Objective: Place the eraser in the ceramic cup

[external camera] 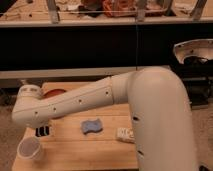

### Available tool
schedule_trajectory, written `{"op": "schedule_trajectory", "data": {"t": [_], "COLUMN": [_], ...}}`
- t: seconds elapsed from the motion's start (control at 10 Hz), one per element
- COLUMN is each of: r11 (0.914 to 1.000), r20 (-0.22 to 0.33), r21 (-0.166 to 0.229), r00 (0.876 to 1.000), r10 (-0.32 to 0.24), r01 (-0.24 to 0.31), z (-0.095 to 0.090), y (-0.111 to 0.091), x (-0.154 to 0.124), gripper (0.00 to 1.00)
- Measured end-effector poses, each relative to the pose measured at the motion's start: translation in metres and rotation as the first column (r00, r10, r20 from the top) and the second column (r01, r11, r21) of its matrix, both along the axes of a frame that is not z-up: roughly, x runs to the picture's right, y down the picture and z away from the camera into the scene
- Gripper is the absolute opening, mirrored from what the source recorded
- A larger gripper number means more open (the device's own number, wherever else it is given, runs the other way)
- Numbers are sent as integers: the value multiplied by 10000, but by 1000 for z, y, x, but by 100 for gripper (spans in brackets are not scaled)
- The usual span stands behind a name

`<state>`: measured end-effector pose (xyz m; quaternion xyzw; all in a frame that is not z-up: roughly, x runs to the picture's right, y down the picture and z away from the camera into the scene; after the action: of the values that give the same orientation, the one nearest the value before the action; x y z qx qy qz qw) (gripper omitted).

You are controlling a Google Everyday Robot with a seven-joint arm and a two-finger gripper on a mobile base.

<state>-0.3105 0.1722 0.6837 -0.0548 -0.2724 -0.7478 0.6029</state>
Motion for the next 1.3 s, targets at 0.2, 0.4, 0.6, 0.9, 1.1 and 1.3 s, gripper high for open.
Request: {"op": "schedule_trajectory", "data": {"t": [0.2, 0.4, 0.6, 0.9, 1.1, 1.3], "r11": [9996, 9982, 9959, 9862, 9744, 9663], "r20": [287, 579, 872, 1299, 1318, 1033], "r21": [254, 535, 700, 1078, 1354, 1711], "r00": [9995, 9979, 9942, 9817, 9715, 9718], "r10": [-124, -297, -625, -1390, -1970, -2118], "r01": [117, 267, 565, 1253, 1792, 1924], "z": [-12, -27, -34, -46, -51, -56], "y": [-4, -8, -7, 4, 19, 31], "x": [-7, -16, -27, -68, -97, -112], "gripper": [4, 4, 4, 16, 36, 57]}}
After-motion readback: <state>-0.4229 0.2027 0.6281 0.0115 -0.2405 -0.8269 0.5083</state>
